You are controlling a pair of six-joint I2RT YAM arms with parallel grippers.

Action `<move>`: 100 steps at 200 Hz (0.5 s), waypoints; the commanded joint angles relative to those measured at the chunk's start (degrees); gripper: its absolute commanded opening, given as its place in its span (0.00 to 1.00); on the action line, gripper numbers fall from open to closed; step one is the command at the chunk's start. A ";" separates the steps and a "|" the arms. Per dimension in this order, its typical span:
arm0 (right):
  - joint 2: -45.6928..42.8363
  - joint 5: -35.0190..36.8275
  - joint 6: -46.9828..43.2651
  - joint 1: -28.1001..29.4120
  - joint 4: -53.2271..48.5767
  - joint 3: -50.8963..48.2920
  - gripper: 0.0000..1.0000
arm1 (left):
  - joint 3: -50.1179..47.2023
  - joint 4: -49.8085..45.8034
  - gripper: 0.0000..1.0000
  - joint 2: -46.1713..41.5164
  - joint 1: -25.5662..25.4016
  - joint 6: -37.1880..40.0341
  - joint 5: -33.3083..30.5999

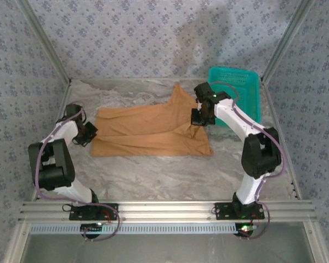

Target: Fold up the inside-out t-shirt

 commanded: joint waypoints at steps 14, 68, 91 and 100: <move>6.56 -1.48 -2.69 -1.67 -2.00 7.47 0.00 | 4.46 0.76 0.05 3.06 -0.64 1.63 -0.76; 15.80 -1.37 -2.98 -2.50 -8.30 21.20 0.42 | 10.16 -4.52 0.59 4.17 -2.31 4.20 -4.06; 9.13 -2.54 -1.14 -1.12 -6.06 13.46 0.43 | 4.52 -2.26 0.60 -5.81 -9.14 3.20 -5.91; 5.49 -4.23 0.22 -0.44 -2.87 7.33 0.42 | 0.68 1.14 0.63 -9.16 -11.87 1.29 -3.80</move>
